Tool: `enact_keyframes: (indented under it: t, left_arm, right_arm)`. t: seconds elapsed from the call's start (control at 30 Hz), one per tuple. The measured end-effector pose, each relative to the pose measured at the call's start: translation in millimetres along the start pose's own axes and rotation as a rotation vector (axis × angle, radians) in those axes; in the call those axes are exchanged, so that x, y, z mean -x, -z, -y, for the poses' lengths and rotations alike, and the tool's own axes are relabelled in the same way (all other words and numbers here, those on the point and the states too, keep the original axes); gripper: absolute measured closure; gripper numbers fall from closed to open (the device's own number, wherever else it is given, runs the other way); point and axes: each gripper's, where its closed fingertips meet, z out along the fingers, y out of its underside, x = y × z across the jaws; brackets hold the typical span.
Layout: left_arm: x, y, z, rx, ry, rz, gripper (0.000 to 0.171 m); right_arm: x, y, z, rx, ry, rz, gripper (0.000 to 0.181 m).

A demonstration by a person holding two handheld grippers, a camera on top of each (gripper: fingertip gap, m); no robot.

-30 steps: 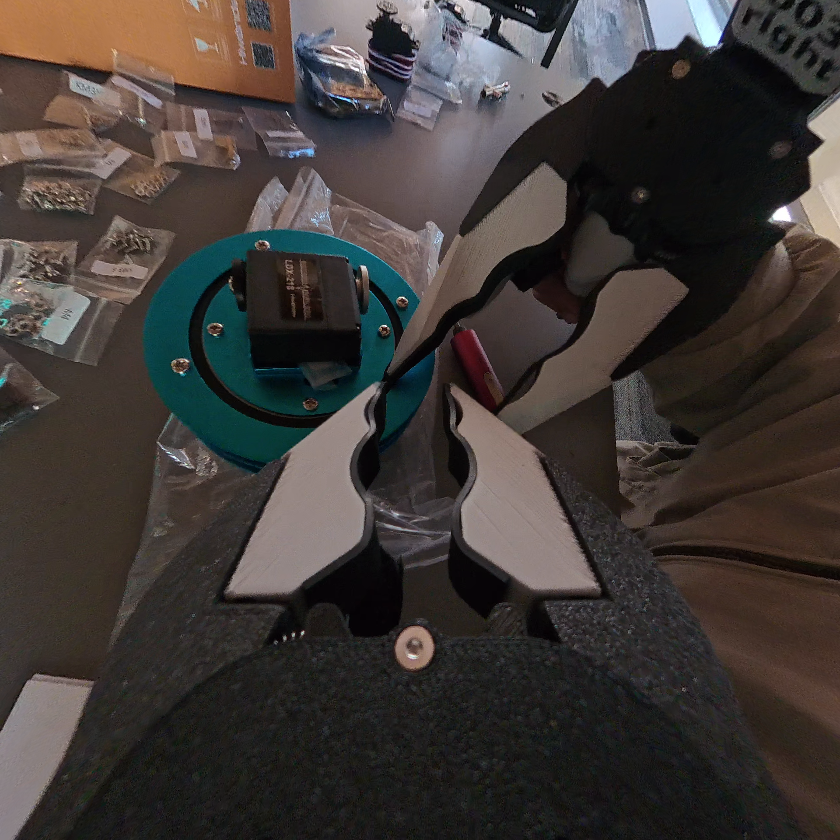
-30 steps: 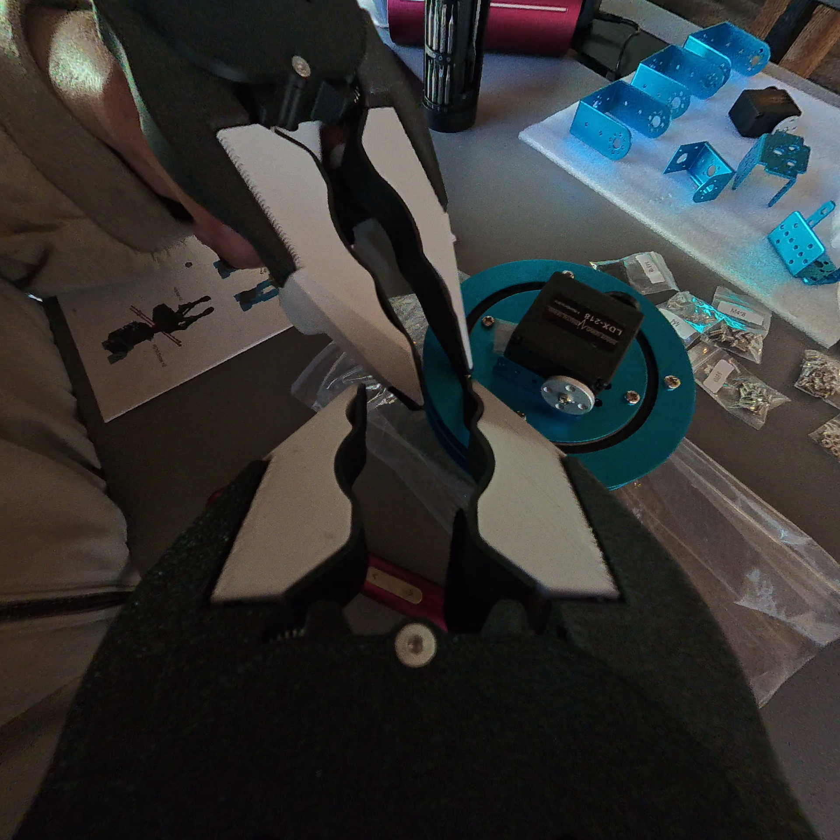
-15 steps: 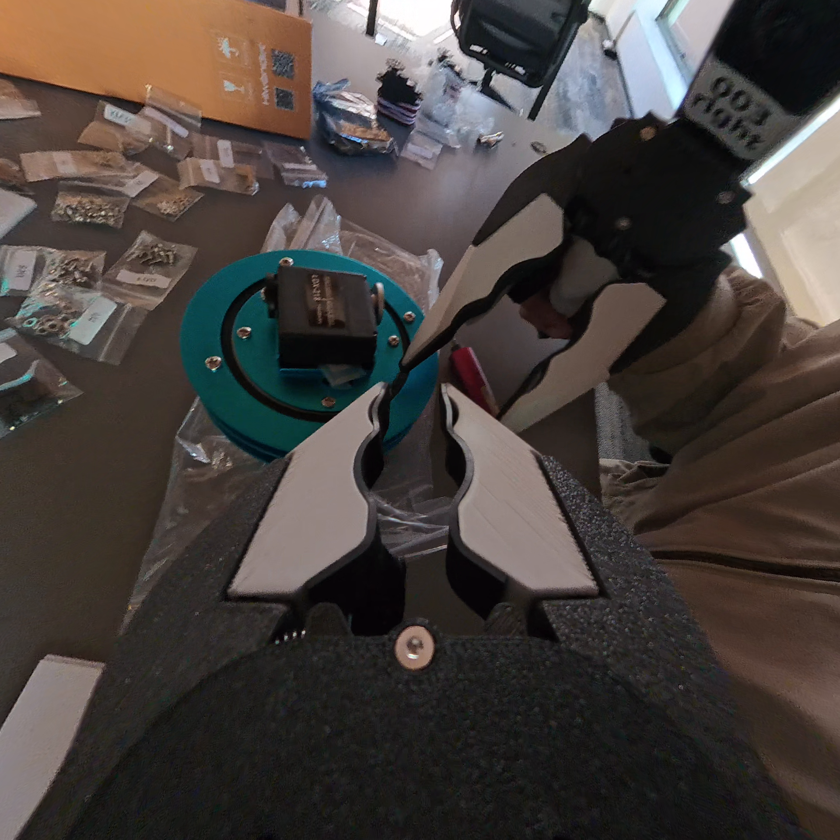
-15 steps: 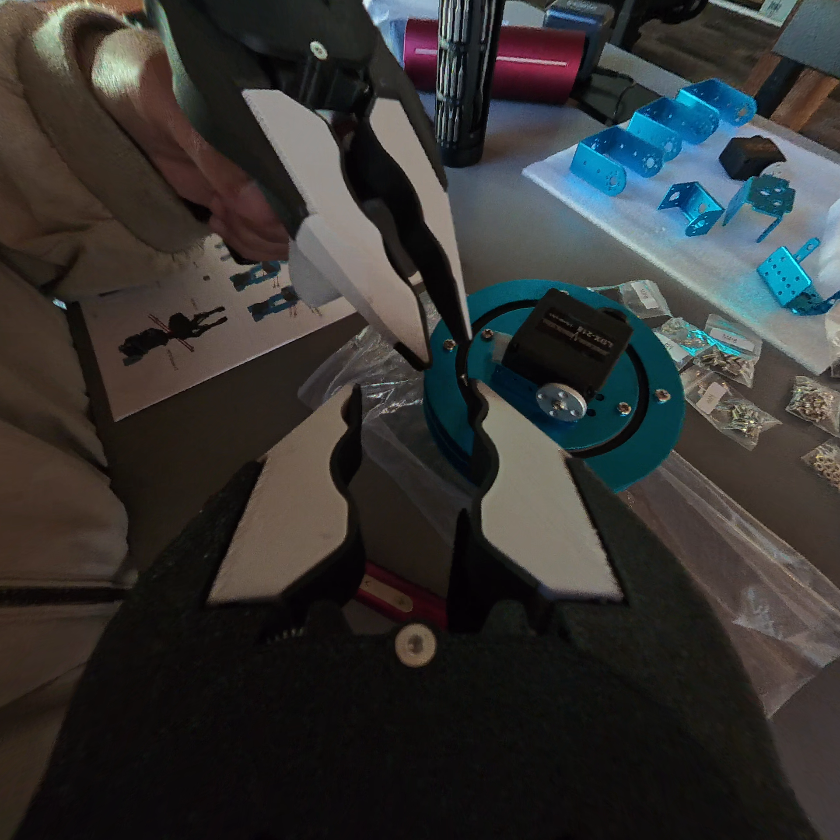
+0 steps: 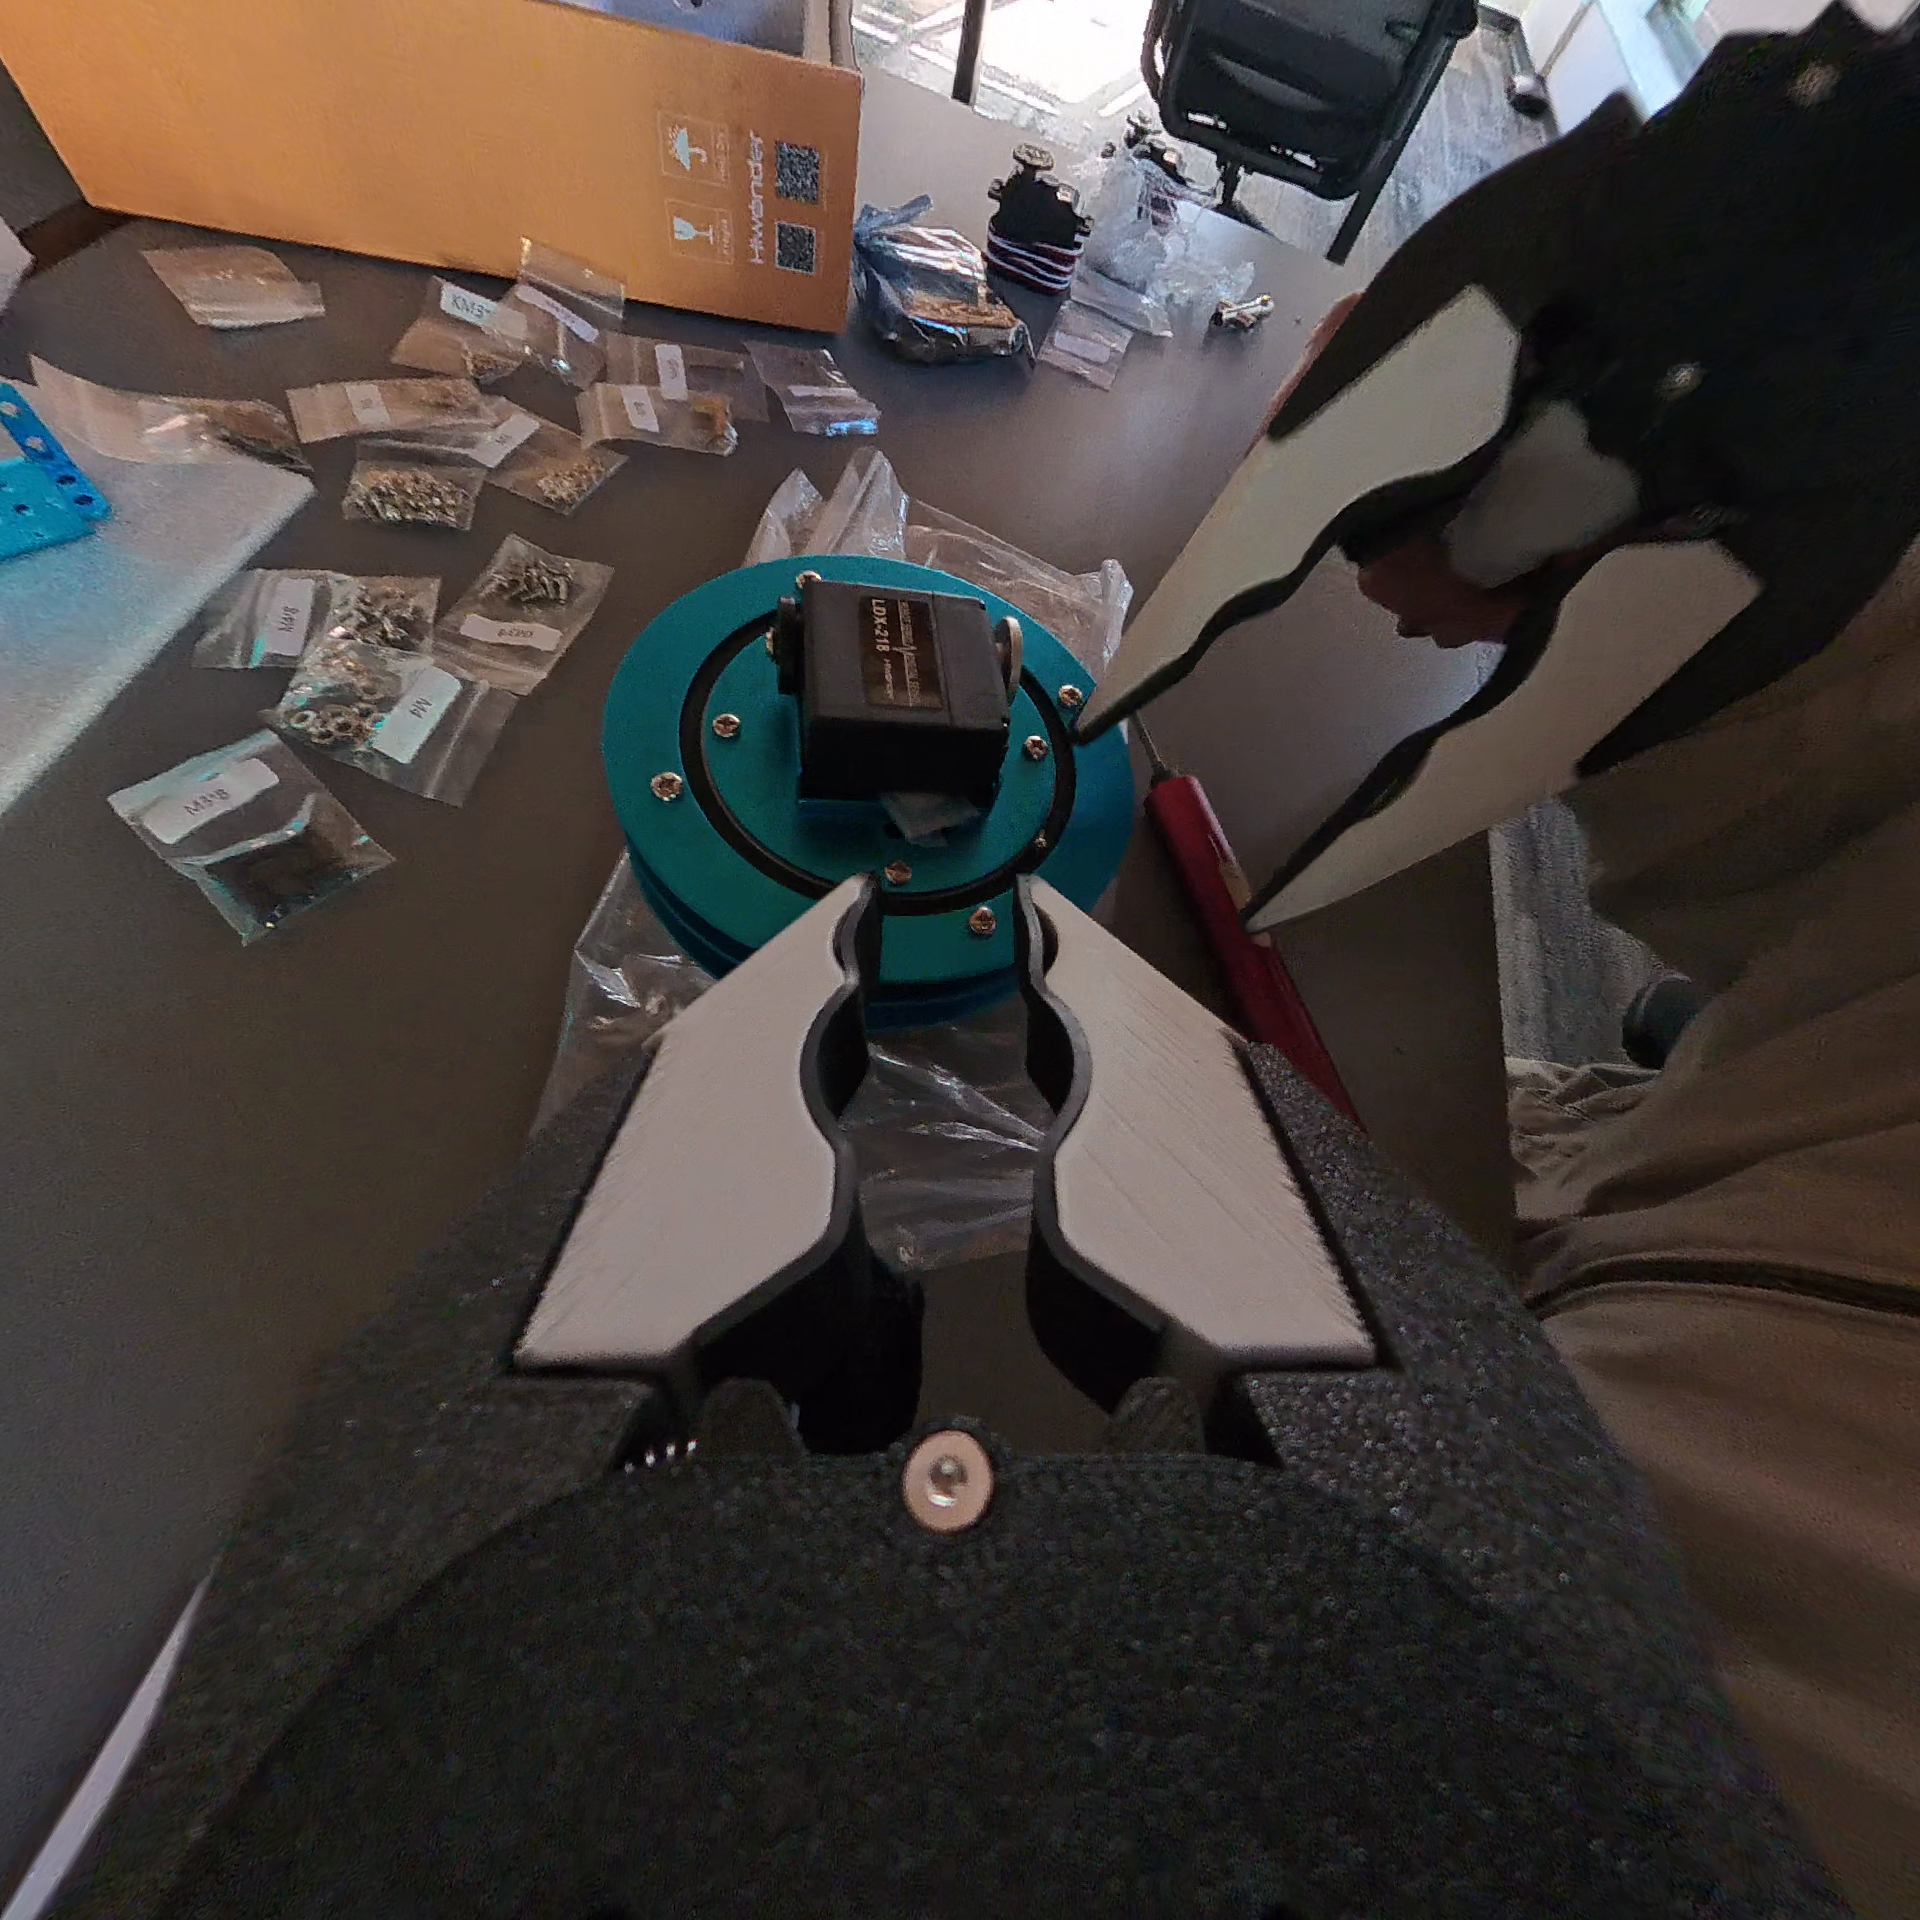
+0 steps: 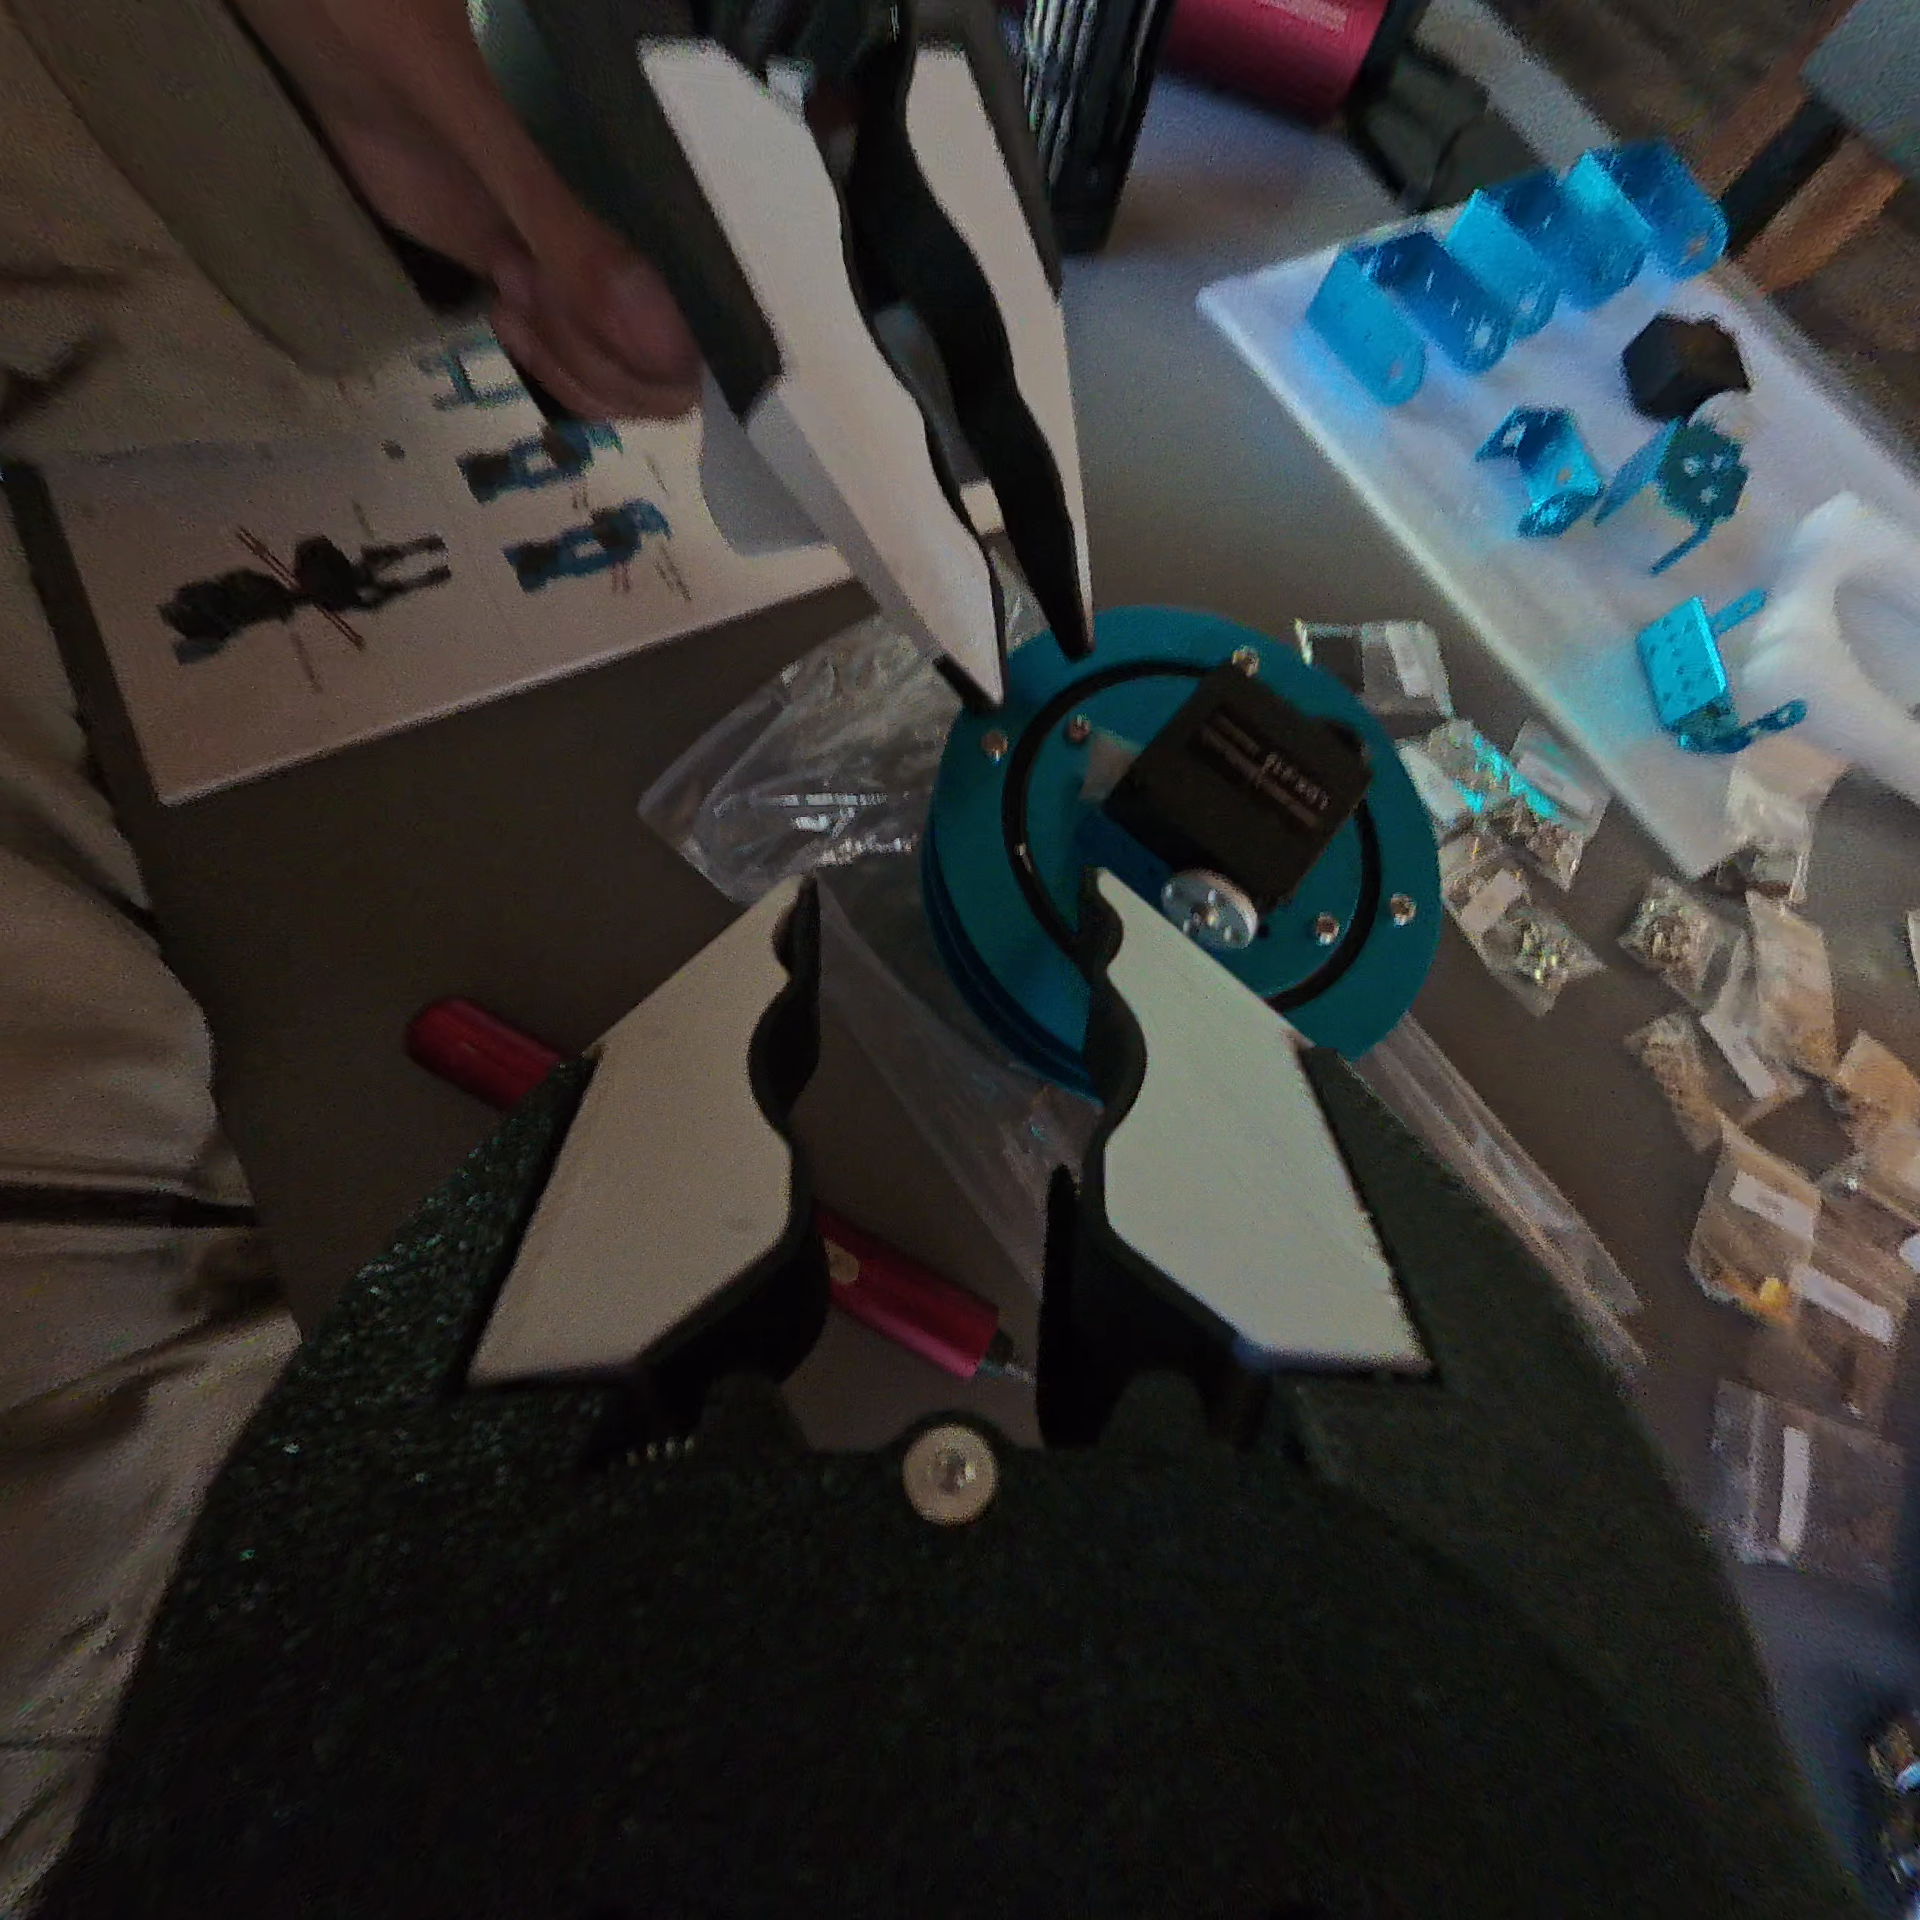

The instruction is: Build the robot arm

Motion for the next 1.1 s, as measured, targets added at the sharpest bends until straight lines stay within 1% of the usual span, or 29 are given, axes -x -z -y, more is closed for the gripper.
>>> enact_keyframes:
  t: [0.03, 0.1, 0.17, 0.23, 0.27, 0.3, 0.33, 0.43, 0.57, 0.63, 0.7, 0.8, 0.83, 0.9, 0.93, 1.0, 1.1]
  left_arm:
    - [-1, 0, 1, -0.010, -0.015, 0.000, 0.148]
    - [-3, -1, 2, -0.022, -0.045, -0.010, 0.149]
    - [-5, -4, -2, -0.015, -0.072, -0.014, 0.155]
    - [-5, -8, -6, -0.004, -0.088, -0.001, 0.155]
    - [-4, -10, -8, 0.002, -0.094, 0.009, 0.156]
    - [-3, -11, -9, -0.001, -0.102, 0.017, 0.156]
    - [-3, -12, -8, -0.012, -0.107, 0.020, 0.156]
    - [-3, -12, -8, -0.018, -0.100, 0.016, 0.157]
    - [-3, -12, -9, -0.022, -0.096, 0.015, 0.156]
    - [-3, -12, -9, -0.025, -0.097, 0.019, 0.157]
    - [-3, -12, -9, -0.031, -0.089, 0.019, 0.156]
    - [-3, -11, -9, -0.033, -0.081, 0.016, 0.157]
    - [-3, -11, -9, -0.034, -0.081, 0.016, 0.157]
    - [-3, -11, -8, -0.040, -0.081, 0.019, 0.156]
    - [-2, -11, -8, -0.042, -0.081, 0.021, 0.157]
    - [-3, -11, -9, -0.044, -0.087, 0.027, 0.156]
    - [-3, -11, -9, -0.048, -0.096, 0.034, 0.157]
  right_arm:
    - [2, 0, 7, -0.029, -0.005, 0.020, 0.134]
    - [5, -8, 11, -0.022, 0.004, 0.058, 0.133]
    - [4, -18, 5, 0.026, 0.039, 0.059, 0.133]
    - [5, -23, -4, 0.079, 0.051, 0.068, 0.134]
    - [8, -21, -3, 0.077, 0.051, 0.089, 0.139]
    - [12, -17, -5, 0.091, 0.050, 0.114, 0.137]
    - [16, -12, -6, 0.103, 0.061, 0.138, 0.147]
    - [8, -1, 1, 0.076, 0.065, 0.089, 0.145]
    - [6, -2, -6, 0.088, 0.046, 0.066, 0.145]
    - [1, 1, -11, 0.071, 0.012, 0.031, 0.145]
    - [-3, 7, -11, 0.019, -0.049, 0.013, 0.147]
    - [-17, 14, -9, -0.053, -0.160, -0.055, 0.151]
    - [-19, 13, -8, -0.070, -0.203, -0.071, 0.154]
    - [-22, 8, -6, -0.093, -0.293, -0.101, 0.166]
    - [-21, 5, -4, -0.101, -0.339, -0.103, 0.170]
    - [-13, -2, -2, -0.088, -0.393, -0.076, 0.170]
    - [-19, -5, -6, -0.041, -0.402, -0.185, 0.172]
